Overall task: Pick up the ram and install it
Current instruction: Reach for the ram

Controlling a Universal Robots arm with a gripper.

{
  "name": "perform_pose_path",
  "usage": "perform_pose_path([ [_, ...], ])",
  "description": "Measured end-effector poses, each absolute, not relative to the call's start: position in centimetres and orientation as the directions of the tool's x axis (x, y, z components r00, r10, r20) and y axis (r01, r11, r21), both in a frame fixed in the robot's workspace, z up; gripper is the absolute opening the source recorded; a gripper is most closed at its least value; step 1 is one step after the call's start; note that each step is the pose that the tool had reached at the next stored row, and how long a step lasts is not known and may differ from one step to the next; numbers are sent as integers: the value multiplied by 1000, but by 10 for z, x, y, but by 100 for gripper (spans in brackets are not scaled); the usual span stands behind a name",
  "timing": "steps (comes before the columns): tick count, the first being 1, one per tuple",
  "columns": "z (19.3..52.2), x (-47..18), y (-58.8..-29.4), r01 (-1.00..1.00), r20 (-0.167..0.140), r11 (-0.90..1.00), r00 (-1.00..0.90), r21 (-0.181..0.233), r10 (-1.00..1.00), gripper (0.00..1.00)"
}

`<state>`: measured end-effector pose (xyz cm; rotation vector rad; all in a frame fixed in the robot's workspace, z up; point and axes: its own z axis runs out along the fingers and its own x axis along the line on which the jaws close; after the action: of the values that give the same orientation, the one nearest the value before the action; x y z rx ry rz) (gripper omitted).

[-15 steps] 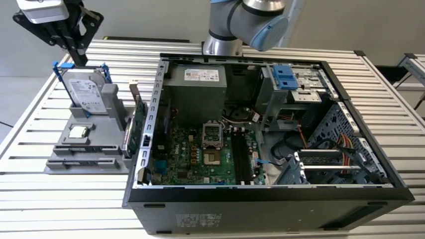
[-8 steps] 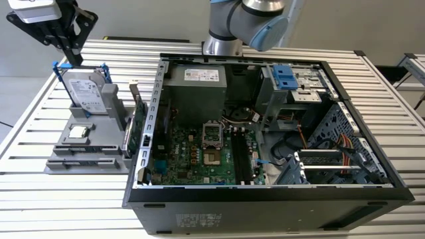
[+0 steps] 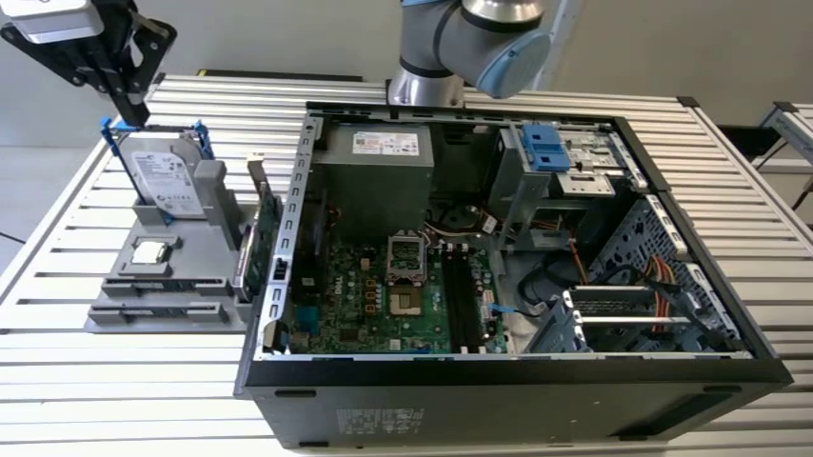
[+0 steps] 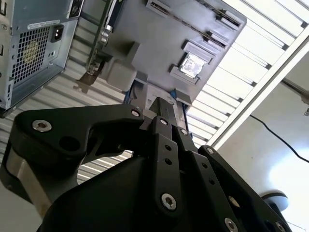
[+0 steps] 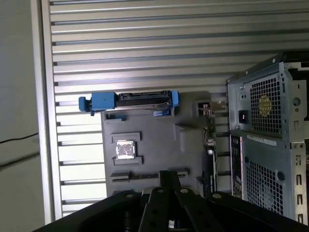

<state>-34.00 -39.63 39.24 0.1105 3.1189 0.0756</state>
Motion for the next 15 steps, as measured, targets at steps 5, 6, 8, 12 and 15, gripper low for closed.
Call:
perform_pose_path([
  [5,392,-344,-396,70,-18,996,-997,49,71,0],
  [6,392,-345,-396,70,-18,996,-997,49,71,0],
  [8,392,-347,-396,70,-18,996,-997,49,71,0],
  [12,392,-349,-396,70,-18,996,-997,49,71,0],
  [15,392,-350,-395,70,-18,996,-997,49,71,0],
])
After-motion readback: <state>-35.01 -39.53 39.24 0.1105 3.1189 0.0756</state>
